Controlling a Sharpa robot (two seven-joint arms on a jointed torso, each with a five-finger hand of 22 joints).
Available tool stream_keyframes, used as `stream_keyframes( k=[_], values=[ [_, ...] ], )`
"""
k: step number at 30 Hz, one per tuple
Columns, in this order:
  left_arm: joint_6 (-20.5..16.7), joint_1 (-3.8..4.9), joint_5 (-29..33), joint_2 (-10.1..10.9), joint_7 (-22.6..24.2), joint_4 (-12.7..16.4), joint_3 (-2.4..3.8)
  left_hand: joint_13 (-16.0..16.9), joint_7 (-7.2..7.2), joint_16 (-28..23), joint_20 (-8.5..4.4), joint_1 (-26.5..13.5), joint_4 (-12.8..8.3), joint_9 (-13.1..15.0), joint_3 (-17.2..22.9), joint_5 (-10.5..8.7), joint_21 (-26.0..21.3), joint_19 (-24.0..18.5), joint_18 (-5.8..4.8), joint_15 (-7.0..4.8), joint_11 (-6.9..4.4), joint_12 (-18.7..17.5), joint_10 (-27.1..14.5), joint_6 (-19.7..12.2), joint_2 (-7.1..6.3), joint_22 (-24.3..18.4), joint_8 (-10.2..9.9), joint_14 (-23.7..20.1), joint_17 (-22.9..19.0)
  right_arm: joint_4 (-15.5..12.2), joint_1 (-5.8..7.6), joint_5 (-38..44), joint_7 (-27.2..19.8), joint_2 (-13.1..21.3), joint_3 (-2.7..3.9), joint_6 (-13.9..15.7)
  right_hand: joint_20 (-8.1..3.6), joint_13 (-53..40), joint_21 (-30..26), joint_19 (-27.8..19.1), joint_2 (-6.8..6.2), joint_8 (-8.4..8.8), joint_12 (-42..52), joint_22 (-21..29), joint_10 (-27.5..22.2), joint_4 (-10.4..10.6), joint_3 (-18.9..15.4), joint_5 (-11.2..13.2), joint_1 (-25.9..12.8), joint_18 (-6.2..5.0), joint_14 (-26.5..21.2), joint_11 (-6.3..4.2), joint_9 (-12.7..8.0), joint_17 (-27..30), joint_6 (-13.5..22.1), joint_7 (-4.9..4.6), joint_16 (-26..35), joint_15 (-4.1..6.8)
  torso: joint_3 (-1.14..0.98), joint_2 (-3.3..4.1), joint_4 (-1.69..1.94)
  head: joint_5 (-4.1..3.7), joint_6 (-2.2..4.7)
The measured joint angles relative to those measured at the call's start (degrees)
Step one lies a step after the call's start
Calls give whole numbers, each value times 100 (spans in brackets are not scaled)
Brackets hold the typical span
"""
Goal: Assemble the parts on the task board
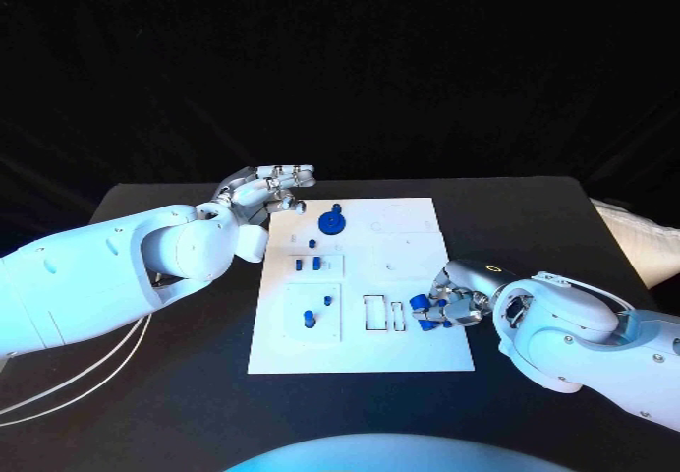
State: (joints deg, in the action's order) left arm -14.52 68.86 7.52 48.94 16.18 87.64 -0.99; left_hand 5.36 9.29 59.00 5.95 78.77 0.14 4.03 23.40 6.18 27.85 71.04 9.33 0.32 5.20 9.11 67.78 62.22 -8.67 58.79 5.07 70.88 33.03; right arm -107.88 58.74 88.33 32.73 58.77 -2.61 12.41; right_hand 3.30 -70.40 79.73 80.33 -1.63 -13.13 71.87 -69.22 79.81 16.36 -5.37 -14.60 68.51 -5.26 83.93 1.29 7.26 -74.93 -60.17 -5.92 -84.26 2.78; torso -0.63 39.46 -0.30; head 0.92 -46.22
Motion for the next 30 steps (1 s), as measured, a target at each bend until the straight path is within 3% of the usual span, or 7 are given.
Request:
stream_keyframes(
  k=[4, 15, 21, 30],
  values=[
    [2, 0, 0, 3, -2, -1, -2, 0, 0, 0, 0, 0, 0, 0, 0, 0, 0, 0, 0, 0, 0, 0, 0, 0, 0, 0, 0, 0, 0, 47, -23, 38, 3, -74, 18, -18, 0, -23, 0, 0, 133, -42, -23, 0, 0, -23, -24, -111, 139, 0, 0, 0, 27, 0, 0, 0, 0, 0, 3, -1, 1, 7, -7],
    [10, -1, 0, 5, -9, -2, -4, -1, 0, 0, 0, 0, 0, 0, 0, 0, 0, 0, 0, 0, 0, 0, 0, 0, 0, 0, 0, 0, 0, 59, -73, 83, -11, -133, 30, 99, -22, -113, 23, 22, 283, -149, -22, -41, 32, -82, 34, -308, 392, -1, 9, -32, 84, 1, -96, 95, 0, 33, 4, -2, -8, 10, -23],
    [16, -1, 0, 5, -13, -1, -4, -1, 0, 0, 0, 0, 0, 0, 0, 0, 0, 0, 0, 0, 0, 0, 0, 0, 0, 1, 0, 0, 1, -28, -116, 1, -20, -67, -3, 433, -21, -132, 23, 21, 283, -233, -23, -42, 32, -63, -1, -395, 392, -1, 21, -73, 175, 2, -160, 95, 0, 62, 4, -2, -7, 1, -25],
    [26, -5, 0, -5, -18, -8, -5, -1, 0, 0, 0, 0, 0, 0, 1, 0, 0, 0, 0, 0, 0, 0, 0, 0, 0, 1, 0, 0, 1, -254, -100, -318, -139, -16, 14, 1085, -42, -154, 22, 42, 298, -237, -22, -70, 32, -40, -25, -471, 406, 0, 0, -73, 212, 2, -161, 97, 0, 82, 9, -6, -3, -4, -21]
  ],
)
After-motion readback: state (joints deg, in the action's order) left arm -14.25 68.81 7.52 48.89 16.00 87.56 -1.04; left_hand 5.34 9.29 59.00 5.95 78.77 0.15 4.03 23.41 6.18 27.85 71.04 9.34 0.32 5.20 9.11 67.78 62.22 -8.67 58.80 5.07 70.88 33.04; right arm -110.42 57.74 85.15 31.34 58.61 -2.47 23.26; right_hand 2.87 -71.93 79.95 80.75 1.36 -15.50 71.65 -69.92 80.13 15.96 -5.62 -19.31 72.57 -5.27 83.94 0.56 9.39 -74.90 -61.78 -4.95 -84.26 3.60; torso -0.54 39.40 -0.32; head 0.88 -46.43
